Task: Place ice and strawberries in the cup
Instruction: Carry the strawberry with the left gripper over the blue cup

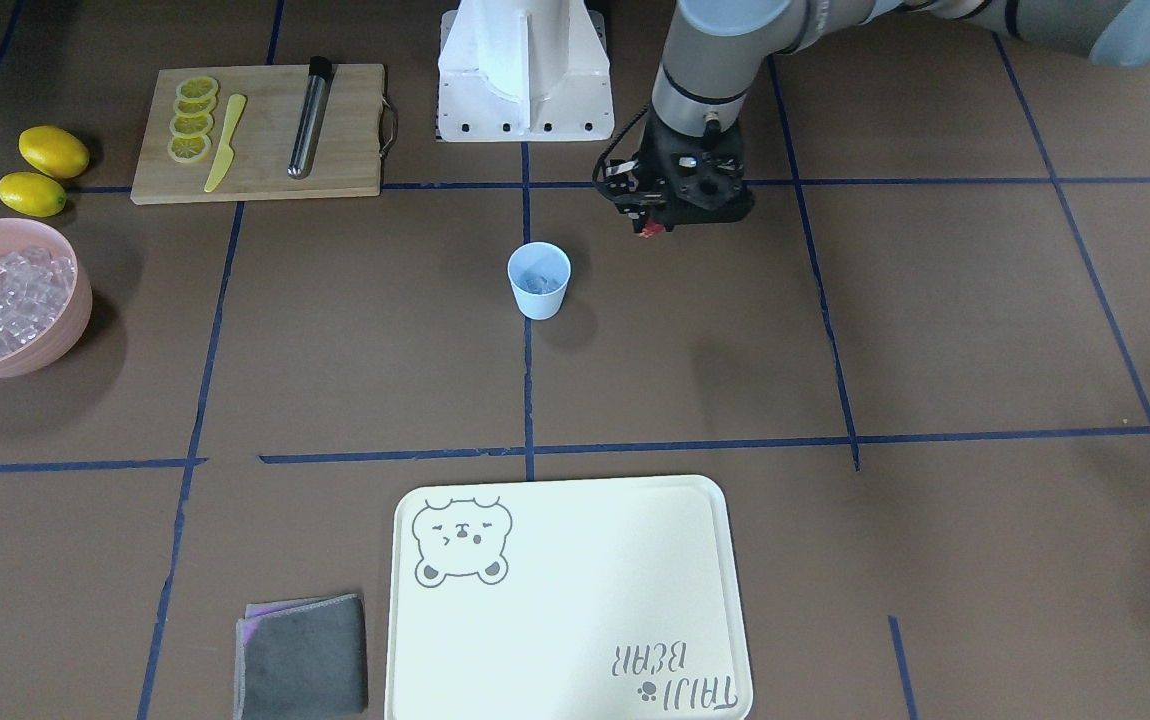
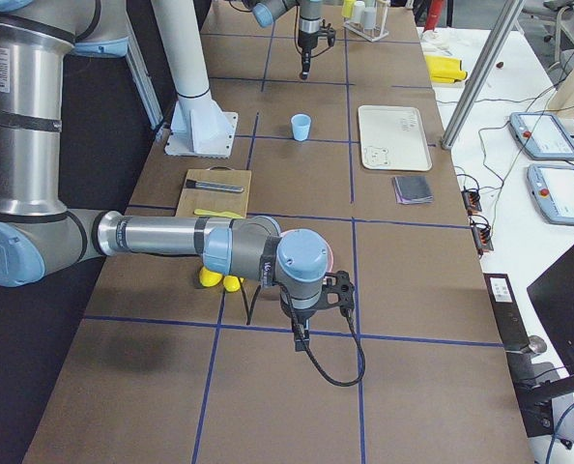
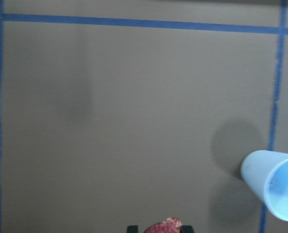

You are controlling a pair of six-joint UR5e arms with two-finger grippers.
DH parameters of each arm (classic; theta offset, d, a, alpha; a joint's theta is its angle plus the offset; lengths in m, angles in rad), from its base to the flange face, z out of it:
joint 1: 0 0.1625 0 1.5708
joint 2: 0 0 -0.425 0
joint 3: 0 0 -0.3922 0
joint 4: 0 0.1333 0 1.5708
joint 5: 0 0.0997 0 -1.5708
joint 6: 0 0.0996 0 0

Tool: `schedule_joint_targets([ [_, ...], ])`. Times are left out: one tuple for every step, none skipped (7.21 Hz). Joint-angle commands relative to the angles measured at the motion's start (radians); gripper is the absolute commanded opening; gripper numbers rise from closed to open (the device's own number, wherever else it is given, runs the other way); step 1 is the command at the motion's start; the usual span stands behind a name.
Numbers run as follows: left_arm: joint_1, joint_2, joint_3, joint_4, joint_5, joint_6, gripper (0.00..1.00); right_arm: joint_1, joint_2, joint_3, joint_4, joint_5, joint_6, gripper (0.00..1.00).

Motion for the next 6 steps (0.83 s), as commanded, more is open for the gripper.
schedule_joint_targets([
  [0.066, -0.158, 0.167, -0.008, 0.035, -0.086, 0.03, 0.0, 0.0, 0.002, 0.0, 0.002, 0.006, 1.0],
  [0.079, -0.169, 0.186, -0.031, 0.061, -0.092, 0.04, 0.0, 0.002, 0.002, 0.0, 0.002, 0.008, 1.0],
  [0.089, -0.171, 0.201, -0.05, 0.062, -0.1, 0.06, 0.0, 0.002, 0.002, 0.002, 0.0, 0.008, 1.0],
  [0.089, -0.174, 0.206, -0.056, 0.062, -0.118, 0.09, 0.0, 0.002, 0.002, 0.0, 0.0, 0.008, 1.0],
  [0.089, -0.18, 0.209, -0.057, 0.062, -0.117, 0.36, 0.0, 0.002, 0.002, 0.0, 0.0, 0.008, 1.0],
  [0.089, -0.18, 0.209, -0.06, 0.062, -0.117, 0.69, 0.0, 0.002, 0.002, 0.0, 0.0, 0.008, 1.0],
])
